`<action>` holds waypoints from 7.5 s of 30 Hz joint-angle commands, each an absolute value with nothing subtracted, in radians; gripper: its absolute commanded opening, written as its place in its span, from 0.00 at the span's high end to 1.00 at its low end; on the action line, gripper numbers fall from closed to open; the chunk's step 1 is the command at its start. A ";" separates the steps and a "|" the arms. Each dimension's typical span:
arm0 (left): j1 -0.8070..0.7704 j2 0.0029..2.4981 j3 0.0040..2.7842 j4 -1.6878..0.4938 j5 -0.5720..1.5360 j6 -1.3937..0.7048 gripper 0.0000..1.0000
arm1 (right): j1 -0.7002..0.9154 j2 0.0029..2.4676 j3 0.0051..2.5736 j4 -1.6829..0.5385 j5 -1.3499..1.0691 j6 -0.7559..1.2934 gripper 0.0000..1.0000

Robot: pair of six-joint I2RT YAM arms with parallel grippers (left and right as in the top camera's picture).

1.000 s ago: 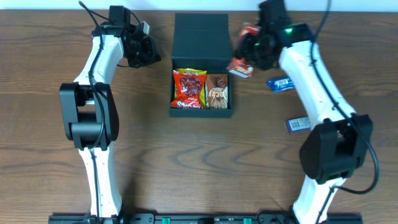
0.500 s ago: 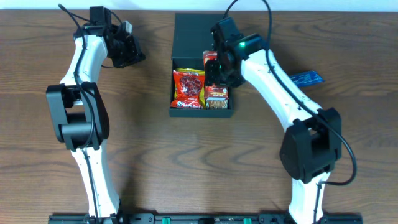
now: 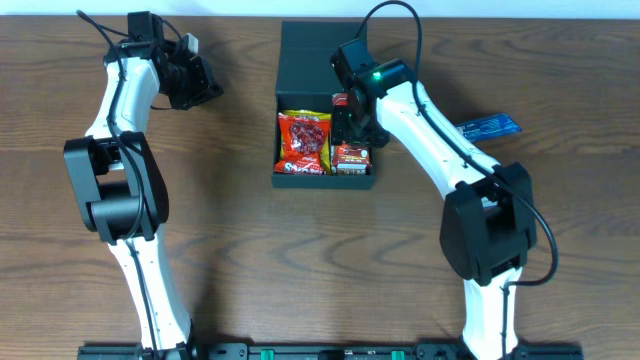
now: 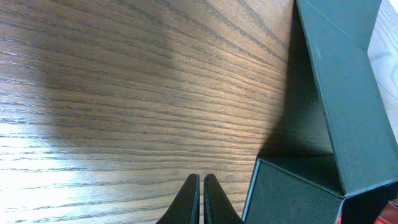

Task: Pack container
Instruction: 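Lower the Hello Panda box upright into the box and open the right gripper, then move the right gripper back to the blue snack bar packet, then grasp the blue snack bar packet with the right gripper, then carry the blue packet over the box and lower it in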

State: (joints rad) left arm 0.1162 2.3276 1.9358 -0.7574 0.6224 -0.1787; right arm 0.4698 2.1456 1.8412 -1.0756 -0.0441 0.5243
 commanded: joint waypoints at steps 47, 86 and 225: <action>0.117 2.287 1.934 -0.770 0.632 -0.157 0.94 | 0.381 2.136 1.920 -1.093 -0.199 0.270 0.99; 0.101 2.287 1.934 -0.743 0.618 -0.157 0.94 | -0.107 2.121 1.689 -0.900 -0.064 1.324 0.31; 0.105 2.287 1.934 -0.756 0.629 -0.153 0.94 | 0.359 2.312 2.347 -1.359 -0.184 0.376 0.28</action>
